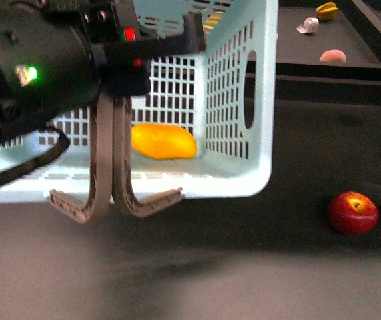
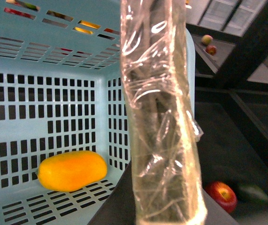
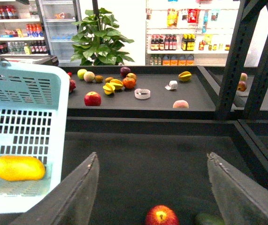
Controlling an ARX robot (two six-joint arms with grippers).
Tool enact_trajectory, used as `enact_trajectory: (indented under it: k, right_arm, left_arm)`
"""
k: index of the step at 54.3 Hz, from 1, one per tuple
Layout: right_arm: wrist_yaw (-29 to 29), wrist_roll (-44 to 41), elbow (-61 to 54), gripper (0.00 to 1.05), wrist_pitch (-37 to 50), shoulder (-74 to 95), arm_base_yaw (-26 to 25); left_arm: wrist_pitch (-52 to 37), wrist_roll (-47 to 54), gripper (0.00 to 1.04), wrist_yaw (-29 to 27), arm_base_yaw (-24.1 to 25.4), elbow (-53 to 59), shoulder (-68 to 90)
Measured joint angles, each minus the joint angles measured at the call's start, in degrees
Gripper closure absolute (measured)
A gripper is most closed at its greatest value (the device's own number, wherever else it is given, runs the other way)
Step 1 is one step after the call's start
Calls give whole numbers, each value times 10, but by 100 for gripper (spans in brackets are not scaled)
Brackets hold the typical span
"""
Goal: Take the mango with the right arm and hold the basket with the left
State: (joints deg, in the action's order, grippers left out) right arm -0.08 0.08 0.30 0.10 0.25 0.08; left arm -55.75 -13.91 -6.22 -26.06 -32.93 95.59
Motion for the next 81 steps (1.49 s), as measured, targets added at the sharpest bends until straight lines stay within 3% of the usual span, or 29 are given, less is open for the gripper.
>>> enact_trajectory:
  k: [9,18,27,43,71,73,81]
  right_arm:
    - [0,0,0,6,0,0,0]
    - [0,0,0,8,0,0,0]
    - [0,0,0,8,0,0,0]
    - [0,0,0,8,0,0,0]
    - [0,0,0,8,0,0,0]
    - [0,0,0,8,0,0,0]
    - [0,0,0,8,0,0,0]
  left_arm:
    - [72,-78,96,-45,51,-77,34]
    - [104,-205,96,-94,104,-126,81]
    - [194,-373,96,-171,161,-186,122]
    - [237,-602,96,-169,219,-229,181]
    - [247,-707,96,-164,238,-258,219]
    - [247,-712,93,-163,239,-258,219]
    - [245,-721,62,-163,240,-257,217]
